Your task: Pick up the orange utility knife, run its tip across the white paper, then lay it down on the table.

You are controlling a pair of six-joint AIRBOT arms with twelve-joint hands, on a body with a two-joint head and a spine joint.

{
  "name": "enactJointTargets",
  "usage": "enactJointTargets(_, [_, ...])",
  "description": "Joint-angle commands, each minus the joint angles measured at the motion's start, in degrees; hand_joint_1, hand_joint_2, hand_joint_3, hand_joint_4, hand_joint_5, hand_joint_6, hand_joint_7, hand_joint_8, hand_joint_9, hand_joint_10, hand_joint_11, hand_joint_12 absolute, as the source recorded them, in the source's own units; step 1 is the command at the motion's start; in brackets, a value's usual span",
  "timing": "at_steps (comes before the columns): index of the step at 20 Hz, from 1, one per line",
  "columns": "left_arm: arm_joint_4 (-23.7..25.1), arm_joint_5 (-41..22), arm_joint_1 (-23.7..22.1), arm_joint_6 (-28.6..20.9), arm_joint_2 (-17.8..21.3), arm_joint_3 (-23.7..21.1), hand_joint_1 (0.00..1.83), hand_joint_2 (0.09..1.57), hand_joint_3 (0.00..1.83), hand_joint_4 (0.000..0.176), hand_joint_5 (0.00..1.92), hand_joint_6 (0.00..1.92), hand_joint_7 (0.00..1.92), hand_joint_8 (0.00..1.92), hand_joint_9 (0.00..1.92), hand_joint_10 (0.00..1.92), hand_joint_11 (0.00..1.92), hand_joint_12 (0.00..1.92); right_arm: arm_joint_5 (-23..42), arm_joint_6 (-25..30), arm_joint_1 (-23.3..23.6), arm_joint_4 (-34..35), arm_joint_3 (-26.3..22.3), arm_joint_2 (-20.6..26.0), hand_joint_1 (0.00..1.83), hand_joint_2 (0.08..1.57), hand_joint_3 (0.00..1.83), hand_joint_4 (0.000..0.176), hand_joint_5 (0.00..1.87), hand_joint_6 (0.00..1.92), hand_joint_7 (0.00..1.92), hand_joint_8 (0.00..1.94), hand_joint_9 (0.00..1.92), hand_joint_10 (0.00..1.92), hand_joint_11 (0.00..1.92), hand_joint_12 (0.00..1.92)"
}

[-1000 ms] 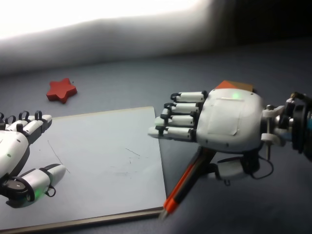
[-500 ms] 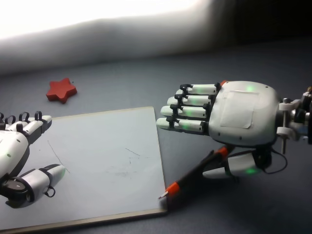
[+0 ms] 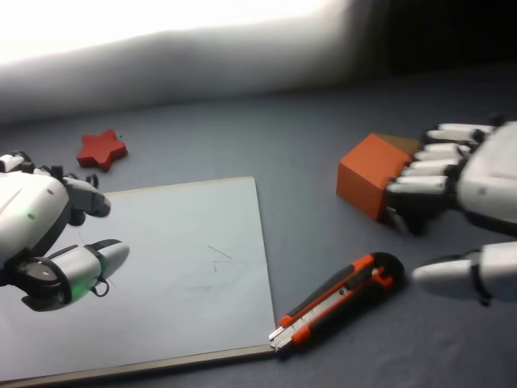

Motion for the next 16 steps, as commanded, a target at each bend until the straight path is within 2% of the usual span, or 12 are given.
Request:
enactJointTargets(1, [2.9, -3.5, -0.7, 0.0, 0.4, -0.4, 0.44, 1.34, 0.01, 0.0, 0.57, 1.01, 0.67, 1.3, 0.6, 1.54, 0.37, 1.87, 4.1, 0.4, 0.9, 2.5, -0.8, 1.0, 0.19, 1.28, 0.01, 0.0, 0.5, 1.37, 0.6, 1.43, 0.55, 1.69, 0.38, 1.92])
enactJointTargets(2, [2.9, -2.7, -0.9, 0.2, 0.5, -0.9, 0.45, 1.35, 0.01, 0.0, 0.57, 1.19, 0.72, 1.39, 0.66, 1.59, 0.44, 1.9, 3.1, 0.4, 1.2, 6.0, -1.9, 2.6, 0.19, 1.29, 0.01, 0.0, 0.53, 1.43, 0.68, 1.48, 0.62, 1.74, 0.48, 1.92])
enactJointTargets(3, [3.2, -2.2, -1.2, 0.4, 0.5, -1.3, 0.69, 1.35, 0.01, 0.097, 0.57, 1.54, 0.81, 1.45, 0.77, 1.61, 0.53, 1.9, 1.9, 0.4, 1.5, 9.2, -2.6, 4.1, 0.18, 1.31, 0.01, 0.0, 0.54, 1.59, 0.73, 1.55, 0.69, 1.8, 0.57, 1.92])
enactJointTargets(4, [3.5, -1.9, -1.6, 0.8, 0.5, -1.7, 0.74, 1.35, 0.01, 0.16, 0.56, 1.63, 0.85, 1.52, 0.81, 1.65, 0.57, 1.91, 1.1, 0.4, 1.3, 10.7, -3.1, 5.3, 0.17, 1.32, 0.01, 0.0, 0.56, 1.67, 0.76, 1.58, 0.72, 1.82, 0.61, 1.92])
enactJointTargets(5, [3.7, -1.3, -2.0, 0.9, 0.5, -1.9, 0.74, 1.36, 0.01, 0.173, 0.56, 1.65, 0.86, 1.53, 0.82, 1.67, 0.57, 1.92, 1.1, 0.1, 0.8, 10.7, -3.1, 6.3, 0.16, 1.33, 0.01, 0.0, 0.58, 1.7, 0.78, 1.58, 0.73, 1.84, 0.62, 1.92])
enactJointTargets(6, [4.4, -0.3, -2.6, 1.0, 0.5, -2.0, 0.74, 1.36, 0.01, 0.175, 0.56, 1.66, 0.88, 1.56, 0.83, 1.72, 0.6, 1.92, 1.2, -1.0, 0.5, 10.7, -2.9, 7.0, 0.13, 1.34, 0.01, 0.0, 0.58, 1.71, 0.78, 1.58, 0.72, 1.85, 0.6, 1.92])
enactJointTargets(7, [4.6, 1.3, -3.7, 1.6, 0.7, -2.1, 0.76, 1.35, 0.0, 0.173, 0.58, 1.64, 0.9, 1.56, 0.86, 1.74, 0.63, 1.92, 1.3, -3.6, -0.1, 10.3, -2.9, 7.4, 0.14, 1.34, 0.01, 0.0, 0.6, 1.72, 0.83, 1.56, 0.76, 1.85, 0.64, 1.92])
enactJointTargets(10, [5.1, 5.0, -6.8, 3.5, 0.8, -2.1, 0.76, 1.35, 0.0, 0.176, 0.58, 1.63, 0.91, 1.62, 0.85, 1.81, 0.64, 1.92, 3.5, -3.6, -1.2, 10.1, -3.1, 7.1, 0.09, 1.36, 0.01, 0.0, 0.64, 1.76, 0.87, 1.58, 0.77, 1.89, 0.63, 1.92])
enactJointTargets(14, [5.1, 5.8, -9.3, 4.8, 0.9, -2.1, 0.76, 1.35, 0.0, 0.176, 0.59, 1.62, 0.9, 1.61, 0.83, 1.82, 0.62, 1.92, 8.5, -3.0, -3.3, 10.5, -3.1, 5.7, 0.06, 1.37, 0.01, 0.0, 0.65, 1.82, 0.87, 1.6, 0.76, 1.87, 0.58, 1.92])
enactJointTargets(15, [5.1, 5.8, -9.6, 4.9, 0.9, -2.0, 0.53, 1.36, 0.0, 0.0, 0.66, 1.48, 0.9, 1.6, 0.83, 1.82, 0.63, 1.92, 10.6, -2.5, -3.8, 10.5, -3.1, 5.5, 0.06, 1.37, 0.01, 0.0, 0.65, 1.82, 0.88, 1.6, 0.76, 1.87, 0.57, 1.92])
enactJointTargets(16, [5.1, 5.8, -9.9, 5.0, 0.9, -1.8, 0.47, 1.36, 0.0, 0.0, 0.69, 1.42, 0.9, 1.6, 0.82, 1.83, 0.62, 1.92, 14.3, -0.6, -4.6, 10.5, -3.1, 5.4, 0.12, 1.36, 0.0, 0.0, 0.68, 1.77, 0.91, 1.57, 0.77, 1.85, 0.59, 1.92])
